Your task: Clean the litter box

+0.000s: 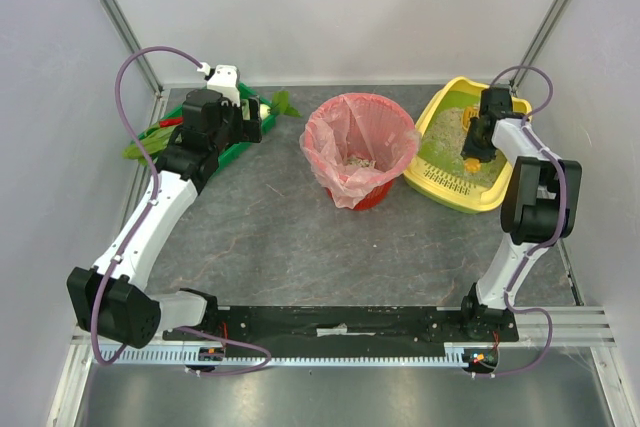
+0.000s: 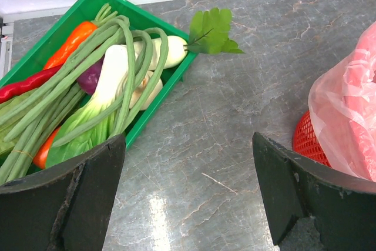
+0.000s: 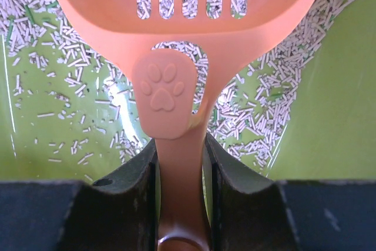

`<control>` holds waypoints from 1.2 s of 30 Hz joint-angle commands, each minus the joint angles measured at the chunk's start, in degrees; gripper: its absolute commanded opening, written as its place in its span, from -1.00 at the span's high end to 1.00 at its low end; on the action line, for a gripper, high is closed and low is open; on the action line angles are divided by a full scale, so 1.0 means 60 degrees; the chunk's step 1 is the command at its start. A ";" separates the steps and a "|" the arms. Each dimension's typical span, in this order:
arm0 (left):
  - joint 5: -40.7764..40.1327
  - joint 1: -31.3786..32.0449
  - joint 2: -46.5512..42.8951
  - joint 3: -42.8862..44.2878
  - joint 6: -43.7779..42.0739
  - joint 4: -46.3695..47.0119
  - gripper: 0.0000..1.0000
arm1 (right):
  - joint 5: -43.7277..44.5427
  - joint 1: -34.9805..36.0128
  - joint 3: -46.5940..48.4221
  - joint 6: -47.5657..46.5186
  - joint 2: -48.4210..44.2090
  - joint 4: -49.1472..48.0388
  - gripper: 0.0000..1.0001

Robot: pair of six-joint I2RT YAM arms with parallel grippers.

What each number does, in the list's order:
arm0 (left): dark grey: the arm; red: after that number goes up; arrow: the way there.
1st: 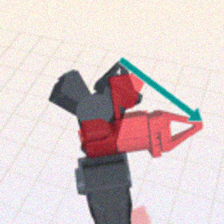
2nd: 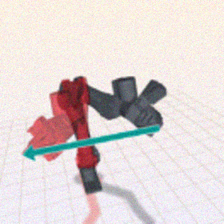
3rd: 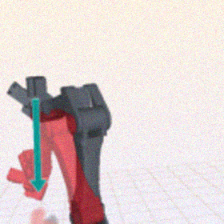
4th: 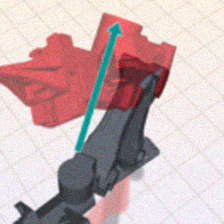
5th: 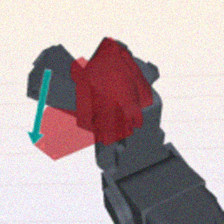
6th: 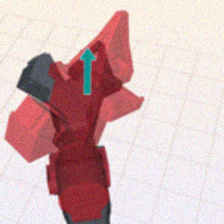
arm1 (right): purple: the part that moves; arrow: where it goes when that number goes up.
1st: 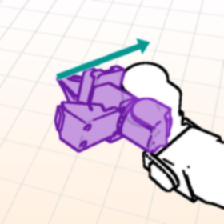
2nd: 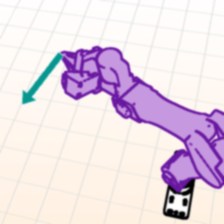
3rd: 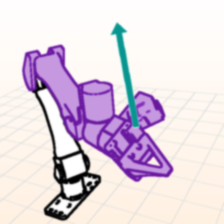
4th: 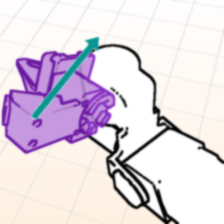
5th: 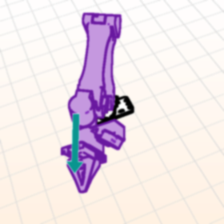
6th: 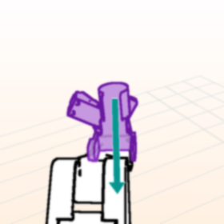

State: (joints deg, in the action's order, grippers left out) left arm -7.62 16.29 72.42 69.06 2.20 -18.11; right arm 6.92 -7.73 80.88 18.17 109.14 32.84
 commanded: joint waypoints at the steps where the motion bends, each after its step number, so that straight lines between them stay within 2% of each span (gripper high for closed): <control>1: -0.0049 -0.0050 0.0058 0.0268 -0.0161 0.0323 -0.89 | -0.0171 -0.0001 -0.0120 0.0383 -0.0101 0.0605 1.00; 8: -0.0122 -0.0050 0.0000 0.0165 -0.0234 0.0308 -0.90 | -0.0362 0.0013 -0.0604 0.0414 -0.0085 0.0635 1.00; 22: -0.0005 -0.0064 -0.0044 0.0092 -0.0117 0.0323 -0.90 | -0.0406 0.0160 -0.0180 0.0091 0.0105 0.0474 1.00; 29: -0.0064 -0.0064 -0.0059 0.0121 -0.0147 0.0308 -0.90 | -0.0801 0.0160 0.0918 0.0472 0.0545 0.1952 1.00; 36: -0.0078 -0.0050 -0.0059 0.0122 -0.0132 0.0308 -0.90 | -0.0728 0.0160 0.1139 0.0487 0.0472 0.3139 1.00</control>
State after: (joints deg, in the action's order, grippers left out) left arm -7.46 16.19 72.60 69.04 2.22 -18.09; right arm 2.59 -6.85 85.30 20.38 112.51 46.46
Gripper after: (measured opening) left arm 0.947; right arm 0.366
